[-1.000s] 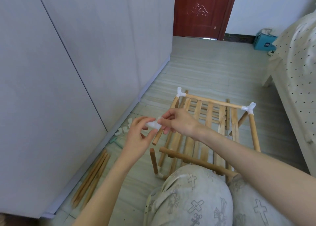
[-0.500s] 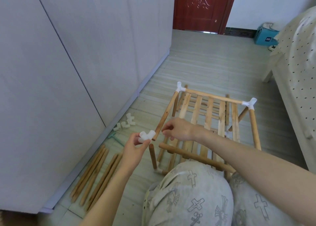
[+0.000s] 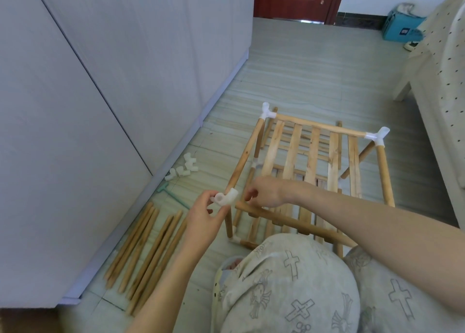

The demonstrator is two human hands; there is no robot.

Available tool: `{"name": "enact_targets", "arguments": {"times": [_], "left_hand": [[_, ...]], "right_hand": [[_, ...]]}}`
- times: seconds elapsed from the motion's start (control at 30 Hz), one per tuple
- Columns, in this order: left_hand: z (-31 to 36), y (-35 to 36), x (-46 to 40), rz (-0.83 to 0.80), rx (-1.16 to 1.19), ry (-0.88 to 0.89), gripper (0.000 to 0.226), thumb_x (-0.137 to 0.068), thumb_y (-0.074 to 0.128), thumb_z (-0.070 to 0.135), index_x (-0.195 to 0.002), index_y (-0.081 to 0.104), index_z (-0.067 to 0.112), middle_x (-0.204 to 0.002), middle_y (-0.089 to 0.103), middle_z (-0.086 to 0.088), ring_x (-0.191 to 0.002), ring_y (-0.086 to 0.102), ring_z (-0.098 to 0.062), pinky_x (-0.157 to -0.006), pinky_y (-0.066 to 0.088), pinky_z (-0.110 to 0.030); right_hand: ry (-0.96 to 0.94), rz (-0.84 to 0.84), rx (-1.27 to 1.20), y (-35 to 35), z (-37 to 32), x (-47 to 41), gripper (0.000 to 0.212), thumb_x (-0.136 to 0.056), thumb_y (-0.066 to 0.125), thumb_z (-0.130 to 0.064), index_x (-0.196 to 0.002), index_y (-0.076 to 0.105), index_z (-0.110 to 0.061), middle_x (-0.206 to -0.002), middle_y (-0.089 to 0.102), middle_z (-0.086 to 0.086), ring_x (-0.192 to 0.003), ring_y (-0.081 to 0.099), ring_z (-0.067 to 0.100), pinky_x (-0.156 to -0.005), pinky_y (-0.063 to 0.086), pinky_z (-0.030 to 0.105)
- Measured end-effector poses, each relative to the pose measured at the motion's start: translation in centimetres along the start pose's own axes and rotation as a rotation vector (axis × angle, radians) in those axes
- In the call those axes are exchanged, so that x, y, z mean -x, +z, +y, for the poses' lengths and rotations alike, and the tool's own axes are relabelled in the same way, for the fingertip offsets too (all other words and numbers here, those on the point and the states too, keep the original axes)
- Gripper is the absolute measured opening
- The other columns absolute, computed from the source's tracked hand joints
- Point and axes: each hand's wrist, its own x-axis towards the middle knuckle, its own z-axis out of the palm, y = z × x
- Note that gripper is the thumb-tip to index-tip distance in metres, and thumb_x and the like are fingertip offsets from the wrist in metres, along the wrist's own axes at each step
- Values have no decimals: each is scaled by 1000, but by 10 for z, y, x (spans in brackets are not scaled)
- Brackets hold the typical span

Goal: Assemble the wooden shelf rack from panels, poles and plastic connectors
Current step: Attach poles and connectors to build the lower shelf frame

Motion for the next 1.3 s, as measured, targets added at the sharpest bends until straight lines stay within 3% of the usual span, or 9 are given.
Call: {"name": "enact_targets", "arguments": {"times": [0.23,0.37,0.43,0.6,0.83,0.97,1.07,1.2,1.3], "left_hand": [[-1,6,-2,13,-18,6,27,-85,66,29,-106,49,33,-102,53,25,-93,50,11,-76,40,-14],[-2,5,-5,29,87,-15,18,-86,65,19,-102,58,23,-127,47,19,-107,54,-2,-88,45,-22],[-2,1,-3,11,214,-28,22,-87,63,10,-107,61,20,-130,48,18,-108,58,-3,-87,48,-18],[2,-7,3,-48,273,13,30,-90,55,1,-111,63,21,-100,70,14,-94,65,1,-74,48,-9],[0,-3,9,-29,263,-21,23,-91,55,5,-102,63,25,-99,70,6,-93,66,-4,-81,52,-19],[-1,0,9,-46,211,-41,21,-92,54,8,-102,60,27,-101,69,6,-98,65,-3,-82,52,-20],[-2,-1,10,-32,204,-46,18,-93,53,8,-106,58,18,-103,68,2,-98,65,-6,-84,52,-23],[-3,0,13,-47,135,-13,15,-94,51,10,-108,55,14,-99,68,2,-89,65,0,-70,48,-12],[-3,0,15,-51,89,13,14,-95,50,9,-108,53,13,-87,67,1,-61,58,7,-51,38,-7]], "right_hand": [[-4,11,12,1,4,-5,37,-96,48,-21,-133,51,-12,-133,53,5,-121,48,21,-97,39,29],[-33,4,19,2,5,-3,40,-96,48,-30,-132,51,-14,-130,54,4,-118,49,20,-95,39,29],[-48,-18,35,4,5,-3,38,-94,51,-31,-129,55,-16,-125,57,3,-111,53,19,-95,43,31],[-54,-52,63,7,7,-4,32,-93,53,-25,-124,59,-16,-114,60,1,-100,54,16,-86,45,29],[-49,-54,84,8,9,-6,31,-95,49,-23,-123,59,-14,-119,60,4,-105,55,19,-90,47,31],[-83,139,120,7,9,-15,44,-98,42,-18,-141,38,-15,-136,47,9,-120,48,25,-98,40,33],[-160,266,306,3,11,-25,59,-95,43,-9,-148,22,-25,-145,30,7,-124,41,26,-93,45,35],[-196,162,480,7,6,-44,65,-95,43,-8,-149,14,-31,-158,4,-2,-129,41,25,-84,47,31],[-204,102,467,10,2,-54,57,-95,45,-7,-146,26,-24,-156,14,1,-123,48,26,-91,48,36]]}}
